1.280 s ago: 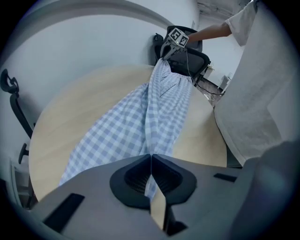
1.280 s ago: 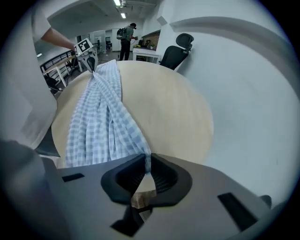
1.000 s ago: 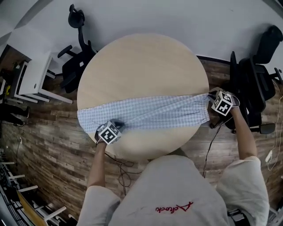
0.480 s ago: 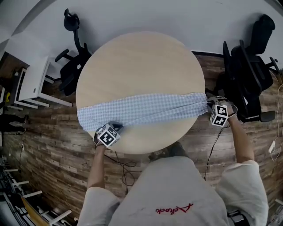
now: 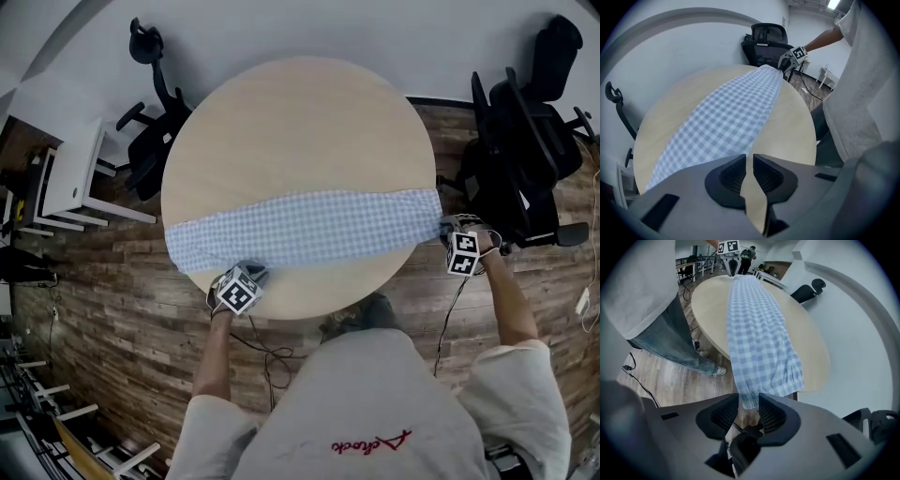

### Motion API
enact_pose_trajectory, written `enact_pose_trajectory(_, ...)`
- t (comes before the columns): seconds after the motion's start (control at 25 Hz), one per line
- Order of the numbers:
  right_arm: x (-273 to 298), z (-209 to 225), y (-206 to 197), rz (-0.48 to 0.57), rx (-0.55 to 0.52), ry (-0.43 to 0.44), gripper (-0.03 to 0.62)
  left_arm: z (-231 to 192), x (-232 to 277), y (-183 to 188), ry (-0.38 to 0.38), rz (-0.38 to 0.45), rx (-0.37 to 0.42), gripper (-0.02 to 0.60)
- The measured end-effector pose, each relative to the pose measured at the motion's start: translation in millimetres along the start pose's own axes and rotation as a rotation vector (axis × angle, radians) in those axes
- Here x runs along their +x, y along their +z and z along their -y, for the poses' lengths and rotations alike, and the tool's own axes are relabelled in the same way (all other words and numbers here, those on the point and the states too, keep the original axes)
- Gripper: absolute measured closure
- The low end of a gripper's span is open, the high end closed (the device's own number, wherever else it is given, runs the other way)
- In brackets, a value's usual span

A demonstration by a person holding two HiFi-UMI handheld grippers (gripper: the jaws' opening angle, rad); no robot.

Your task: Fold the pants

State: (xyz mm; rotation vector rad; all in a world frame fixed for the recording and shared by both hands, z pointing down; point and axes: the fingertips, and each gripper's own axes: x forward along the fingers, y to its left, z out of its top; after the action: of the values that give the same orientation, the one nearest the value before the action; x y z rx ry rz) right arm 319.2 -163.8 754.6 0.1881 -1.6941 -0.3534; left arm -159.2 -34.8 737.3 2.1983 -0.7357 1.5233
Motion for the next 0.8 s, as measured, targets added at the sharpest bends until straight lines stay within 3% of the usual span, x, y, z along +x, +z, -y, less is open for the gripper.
enact_pose_trajectory(0.16, -7.2, -5.5, 1.3, 0.031, 0.100, -0.014, 0.447, 7.5, -3.3, -4.0, 0.013, 0.015, -0.005, 0.543)
enact_pose_trajectory(0.32, -24.7, 4.3, 10.8, 0.112, 0.300, -0.063, 0.448, -0.5, -12.5, 6.0, 0.062, 0.116, -0.063, 0.543)
enact_pose_trajectory(0.56, -60.7, 27.3, 27.9, 0.275, 0.651, -0.184, 0.494, -14.1, -36.3, 50.9, 0.110, 0.354, -0.193, 0.543)
enact_pose_trajectory(0.6, -66.2, 28.5, 30.1, 0.306, 0.713, -0.206, 0.529, -13.8, -39.7, 58.6, 0.102, 0.399, -0.228, 0.543)
enact_pose_trajectory(0.8, -90.9, 22.0, 38.6, 0.476, 1.065, -0.268, 0.559, 1.4, -41.5, 101.6, 0.030, 0.604, -0.357, 0.545)
